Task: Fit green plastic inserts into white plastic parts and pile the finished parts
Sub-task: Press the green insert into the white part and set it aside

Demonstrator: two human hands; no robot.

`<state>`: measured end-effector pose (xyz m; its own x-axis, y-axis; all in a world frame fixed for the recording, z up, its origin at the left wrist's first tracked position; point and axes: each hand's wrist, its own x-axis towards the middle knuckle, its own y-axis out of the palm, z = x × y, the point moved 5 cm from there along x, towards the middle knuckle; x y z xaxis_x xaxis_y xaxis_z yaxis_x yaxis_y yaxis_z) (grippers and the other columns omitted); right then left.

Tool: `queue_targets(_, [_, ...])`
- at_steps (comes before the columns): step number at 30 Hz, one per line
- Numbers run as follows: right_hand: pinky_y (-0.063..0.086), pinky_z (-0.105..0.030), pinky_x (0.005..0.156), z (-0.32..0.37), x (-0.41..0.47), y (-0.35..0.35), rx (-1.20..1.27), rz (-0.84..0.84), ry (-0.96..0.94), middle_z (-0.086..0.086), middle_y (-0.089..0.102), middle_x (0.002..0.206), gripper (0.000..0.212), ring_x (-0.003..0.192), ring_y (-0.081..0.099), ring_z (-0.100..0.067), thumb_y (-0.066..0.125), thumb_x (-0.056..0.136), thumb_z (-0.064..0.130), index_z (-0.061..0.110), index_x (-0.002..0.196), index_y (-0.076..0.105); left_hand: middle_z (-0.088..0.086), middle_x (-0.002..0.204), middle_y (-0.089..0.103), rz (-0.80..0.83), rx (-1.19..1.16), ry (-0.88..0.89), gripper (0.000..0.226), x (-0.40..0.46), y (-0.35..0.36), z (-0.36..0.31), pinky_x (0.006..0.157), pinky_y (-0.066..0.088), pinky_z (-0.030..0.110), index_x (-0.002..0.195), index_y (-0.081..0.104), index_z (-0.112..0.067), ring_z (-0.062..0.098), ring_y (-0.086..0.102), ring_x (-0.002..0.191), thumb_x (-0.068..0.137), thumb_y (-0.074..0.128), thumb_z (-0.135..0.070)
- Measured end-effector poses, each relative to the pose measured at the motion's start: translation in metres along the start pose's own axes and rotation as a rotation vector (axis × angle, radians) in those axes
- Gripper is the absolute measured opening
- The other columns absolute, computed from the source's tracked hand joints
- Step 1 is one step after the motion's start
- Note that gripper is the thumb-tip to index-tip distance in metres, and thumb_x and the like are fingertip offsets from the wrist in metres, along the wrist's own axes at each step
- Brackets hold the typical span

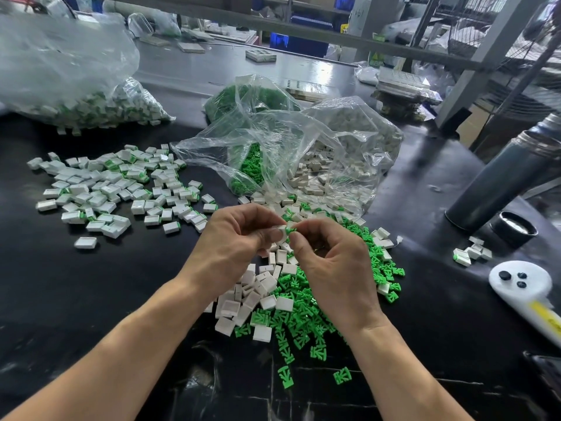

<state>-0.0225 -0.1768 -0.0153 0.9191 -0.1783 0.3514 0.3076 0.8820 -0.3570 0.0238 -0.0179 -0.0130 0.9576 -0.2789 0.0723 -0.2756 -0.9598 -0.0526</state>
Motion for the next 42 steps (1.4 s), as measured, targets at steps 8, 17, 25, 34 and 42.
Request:
queue_targets(8, [0.047, -0.011, 0.061, 0.009, -0.001, 0.002, -0.165, 0.006, -0.094, 0.011, 0.068, 0.079, 0.003, 0.067, 0.063, -0.003, 0.075, 0.094, 0.016, 0.016, 0.097, 0.074, 0.001, 0.079, 0.076, -0.055, 0.178, 0.134, 0.017, -0.003, -0.001, -0.008, 0.066, 0.053, 0.016, 0.089, 0.077, -0.006, 0.002, 0.066, 0.069, 0.086, 0.072, 0.01])
queue_targets(17, [0.047, -0.014, 0.059, 0.007, -0.003, 0.002, -0.14, 0.023, -0.059, 0.011, 0.069, 0.078, 0.004, 0.066, 0.062, -0.004, 0.076, 0.093, 0.015, 0.018, 0.097, 0.075, -0.005, 0.079, 0.076, -0.068, 0.252, 0.17, 0.024, -0.004, -0.002, -0.008, 0.065, 0.055, 0.016, 0.087, 0.079, -0.015, 0.002, 0.07, 0.071, 0.085, 0.074, 0.008])
queue_targets(25, [0.054, -0.034, 0.053, -0.002, -0.002, -0.001, 0.191, -0.022, 0.09, 0.0, 0.074, 0.074, 0.016, 0.059, 0.06, -0.012, 0.074, 0.093, 0.008, 0.023, 0.09, 0.081, 0.011, 0.08, 0.074, -0.022, 0.087, 0.093, 0.014, 0.001, 0.001, -0.003, 0.064, 0.055, 0.026, 0.089, 0.077, -0.009, 0.014, 0.062, 0.067, 0.087, 0.075, 0.004])
queue_targets(34, [0.037, -0.018, 0.043, -0.004, -0.002, 0.01, 0.319, 0.084, 0.299, -0.009, 0.072, 0.069, 0.064, 0.051, 0.05, -0.013, 0.035, 0.107, 0.056, 0.019, 0.071, 0.073, 0.009, 0.091, 0.074, 0.056, 0.033, 0.073, 0.004, -0.001, 0.015, 0.001, 0.075, 0.056, 0.036, 0.093, 0.074, -0.013, 0.015, 0.066, 0.077, 0.09, 0.076, -0.011])
queue_targets(42, [0.033, -0.01, 0.038, 0.004, -0.003, 0.018, 0.427, 0.08, 0.336, 0.012, 0.052, 0.045, 0.068, 0.039, 0.046, 0.002, 0.031, 0.113, 0.037, 0.03, 0.062, 0.075, 0.02, 0.096, 0.073, 0.121, -0.032, 0.048, 0.007, -0.008, 0.03, 0.001, 0.089, 0.058, 0.055, 0.1, 0.072, -0.006, 0.039, 0.072, 0.086, 0.093, 0.072, -0.008])
